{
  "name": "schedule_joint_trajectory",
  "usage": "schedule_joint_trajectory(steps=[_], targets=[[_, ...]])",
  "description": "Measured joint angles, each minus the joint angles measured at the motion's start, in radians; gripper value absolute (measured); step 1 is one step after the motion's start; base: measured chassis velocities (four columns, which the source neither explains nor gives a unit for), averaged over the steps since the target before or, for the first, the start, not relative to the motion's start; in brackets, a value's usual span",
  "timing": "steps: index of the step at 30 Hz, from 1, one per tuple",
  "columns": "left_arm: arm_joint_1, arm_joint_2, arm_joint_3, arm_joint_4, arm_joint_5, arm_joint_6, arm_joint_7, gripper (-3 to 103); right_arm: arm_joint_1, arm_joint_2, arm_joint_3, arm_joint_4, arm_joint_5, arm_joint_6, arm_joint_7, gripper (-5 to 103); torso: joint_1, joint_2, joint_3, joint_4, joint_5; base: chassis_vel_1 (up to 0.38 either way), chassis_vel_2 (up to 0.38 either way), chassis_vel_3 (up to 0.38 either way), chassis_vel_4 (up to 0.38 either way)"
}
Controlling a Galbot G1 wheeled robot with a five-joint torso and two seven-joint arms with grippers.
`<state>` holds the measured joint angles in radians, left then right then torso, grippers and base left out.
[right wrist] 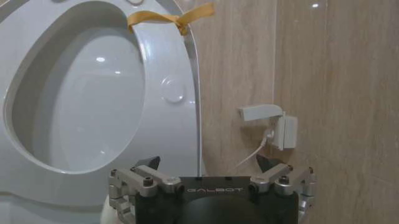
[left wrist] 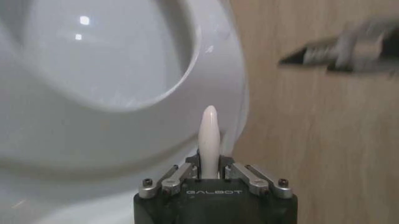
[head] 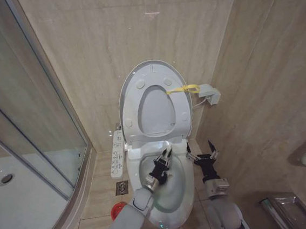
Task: Open the toilet lid, clean the toilet bowl with a toilet brush, close the toilet lid, and flush.
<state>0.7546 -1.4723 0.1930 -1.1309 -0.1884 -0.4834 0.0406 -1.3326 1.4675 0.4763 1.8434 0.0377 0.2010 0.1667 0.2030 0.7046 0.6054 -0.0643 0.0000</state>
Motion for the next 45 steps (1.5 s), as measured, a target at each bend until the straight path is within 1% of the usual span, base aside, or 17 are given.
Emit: schedule_joint_trajectory(steps=[2, 5, 9, 12, 15, 17, 20, 23, 26, 28, 29, 31, 35, 39, 42, 44, 45], targets=[[0.005, -0.004, 0.013, -0.028, -0.002, 0.001, 0.001, 19, 0.000, 0.000, 0.000, 0.000, 0.000, 0.000, 0.000, 100, 0.000, 0.000, 0.000, -0.0001, -0.0001, 0.000, 0.000, 0.000, 0.000], [0.006, -0.004, 0.017, -0.027, -0.003, 0.001, 0.004, 19, 0.000, 0.000, 0.000, 0.000, 0.000, 0.000, 0.000, 100, 0.000, 0.000, 0.000, 0.0000, 0.0000, 0.000, 0.000, 0.000, 0.000], [-0.002, -0.001, 0.004, 0.033, -0.002, -0.007, 0.016, 19, 0.000, 0.000, 0.000, 0.000, 0.000, 0.000, 0.000, 100, 0.000, 0.000, 0.000, 0.0004, -0.0001, 0.000, 0.000, 0.000, 0.000], [-0.022, 0.002, -0.023, 0.103, 0.007, -0.030, 0.027, 19, 0.000, 0.000, 0.000, 0.000, 0.000, 0.000, 0.000, 100, 0.000, 0.000, 0.000, 0.0004, -0.0001, 0.000, 0.000, 0.000, 0.000], [-0.026, 0.008, -0.027, 0.090, 0.003, -0.030, 0.027, 19, 0.000, 0.000, 0.000, 0.000, 0.000, 0.000, 0.000, 100, 0.000, 0.000, 0.000, 0.0005, 0.0001, 0.000, 0.000, 0.000, 0.000], [-0.026, 0.011, -0.020, 0.032, -0.011, -0.019, 0.026, 19, 0.000, 0.000, 0.000, 0.000, 0.000, 0.000, 0.000, 100, 0.000, 0.000, 0.000, 0.0002, 0.0000, 0.000, 0.000, 0.000, 0.000], [-0.021, 0.010, -0.003, -0.008, -0.028, -0.005, 0.027, 19, 0.000, 0.000, 0.000, 0.000, 0.000, 0.000, 0.000, 100, 0.000, 0.000, 0.000, -0.0001, 0.0000, 0.000, 0.000, 0.000, 0.000], [-0.019, 0.004, 0.003, 0.002, -0.031, -0.002, 0.031, 19, 0.000, 0.000, 0.000, 0.000, 0.000, 0.000, 0.000, 100, 0.000, 0.000, 0.000, -0.0001, -0.0001, 0.000, 0.000, 0.000, 0.000], [-0.023, -0.008, -0.009, 0.108, -0.026, -0.024, 0.046, 19, 0.000, 0.000, 0.000, 0.000, 0.000, 0.000, 0.000, 100, 0.000, 0.000, 0.000, 0.0006, 0.0001, 0.000, 0.000, 0.000, 0.000], [-0.023, -0.007, -0.011, 0.113, -0.023, -0.028, 0.048, 19, 0.000, 0.000, 0.000, 0.000, 0.000, 0.000, 0.000, 100, 0.000, 0.000, 0.000, 0.0009, 0.0001, 0.000, 0.000, 0.000, 0.000], [-0.024, -0.002, -0.012, 0.108, -0.020, -0.027, 0.049, 19, 0.000, 0.000, 0.000, 0.000, 0.000, 0.000, 0.000, 100, 0.000, 0.000, 0.000, 0.0002, -0.0001, 0.000, 0.000, 0.000, 0.000], [-0.024, 0.008, -0.008, 0.063, -0.019, -0.012, 0.048, 19, 0.000, 0.000, 0.000, 0.000, 0.000, 0.000, 0.000, 100, 0.000, 0.000, 0.000, 0.0007, 0.0004, 0.000, 0.000, 0.000, 0.000], [-0.035, 0.003, 0.003, 0.008, -0.023, -0.003, 0.046, 19, 0.000, 0.000, 0.000, 0.000, 0.000, 0.000, 0.000, 100, 0.000, 0.000, 0.000, -0.0001, 0.0001, 0.000, 0.000, 0.000, 0.000], [-0.036, -0.007, 0.010, 0.025, -0.032, -0.004, 0.047, 19, 0.000, 0.000, 0.000, 0.000, 0.000, 0.000, 0.000, 100, 0.000, 0.000, 0.000, -0.0002, -0.0002, 0.000, 0.000, 0.000, 0.000], [-0.032, -0.009, 0.007, 0.095, -0.031, -0.012, 0.050, 19, 0.000, 0.000, 0.000, 0.000, 0.000, 0.000, 0.000, 100, 0.000, 0.000, 0.000, 0.0004, 0.0000, 0.000, 0.000, 0.000, 0.000], [-0.030, -0.005, 0.009, 0.095, -0.036, -0.010, 0.051, 19, 0.000, 0.000, 0.000, 0.000, 0.000, 0.000, 0.000, 100, 0.000, 0.000, 0.000, 0.0009, 0.0001, 0.000, 0.000, 0.000, 0.000], [-0.029, 0.001, 0.010, 0.076, -0.045, -0.002, 0.051, 19, 0.000, 0.000, 0.000, 0.000, 0.000, 0.000, 0.000, 100, 0.000, 0.000, 0.000, 0.0006, 0.0000, 0.000, 0.000, 0.000, 0.000]])
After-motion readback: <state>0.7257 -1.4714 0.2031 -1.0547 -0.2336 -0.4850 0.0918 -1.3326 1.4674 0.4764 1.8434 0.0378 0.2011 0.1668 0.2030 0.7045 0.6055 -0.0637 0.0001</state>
